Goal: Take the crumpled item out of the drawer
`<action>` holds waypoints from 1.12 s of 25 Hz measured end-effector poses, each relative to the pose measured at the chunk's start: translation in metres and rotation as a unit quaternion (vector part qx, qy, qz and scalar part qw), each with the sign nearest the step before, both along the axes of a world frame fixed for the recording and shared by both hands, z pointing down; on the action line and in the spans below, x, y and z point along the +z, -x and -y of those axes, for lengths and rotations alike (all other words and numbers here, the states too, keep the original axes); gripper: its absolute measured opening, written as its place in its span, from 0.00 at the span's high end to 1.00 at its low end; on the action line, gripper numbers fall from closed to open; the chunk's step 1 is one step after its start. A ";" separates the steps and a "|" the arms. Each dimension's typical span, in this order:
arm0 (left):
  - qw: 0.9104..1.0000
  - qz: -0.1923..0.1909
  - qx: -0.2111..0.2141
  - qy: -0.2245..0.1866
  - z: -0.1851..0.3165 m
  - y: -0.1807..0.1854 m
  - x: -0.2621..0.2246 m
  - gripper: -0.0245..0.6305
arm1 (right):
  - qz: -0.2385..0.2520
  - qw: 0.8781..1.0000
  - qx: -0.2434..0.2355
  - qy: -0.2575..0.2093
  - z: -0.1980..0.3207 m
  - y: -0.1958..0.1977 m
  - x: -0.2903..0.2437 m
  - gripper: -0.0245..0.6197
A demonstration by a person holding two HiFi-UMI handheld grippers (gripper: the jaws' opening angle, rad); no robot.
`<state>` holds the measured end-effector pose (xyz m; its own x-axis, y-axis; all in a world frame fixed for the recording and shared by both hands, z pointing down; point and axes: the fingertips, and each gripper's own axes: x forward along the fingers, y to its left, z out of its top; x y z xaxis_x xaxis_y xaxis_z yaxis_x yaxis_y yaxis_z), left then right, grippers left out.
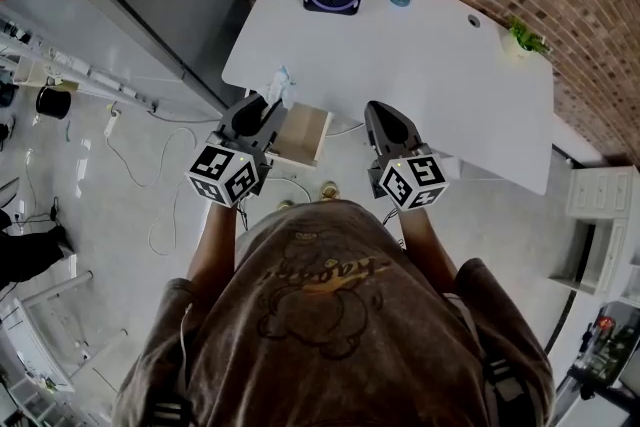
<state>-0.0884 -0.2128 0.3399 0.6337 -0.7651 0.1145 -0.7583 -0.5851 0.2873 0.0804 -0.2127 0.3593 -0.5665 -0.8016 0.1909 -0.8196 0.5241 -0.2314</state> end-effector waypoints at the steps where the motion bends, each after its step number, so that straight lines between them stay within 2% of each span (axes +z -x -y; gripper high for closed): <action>1: 1.000 0.000 0.000 0.001 0.000 -0.001 0.000 0.79 | 0.000 1.000 0.000 0.000 0.000 0.000 0.000 0.97; 28: 1.000 -0.017 -0.009 0.011 0.002 0.003 0.004 0.79 | 0.011 1.000 0.000 0.002 0.003 0.007 0.004 0.97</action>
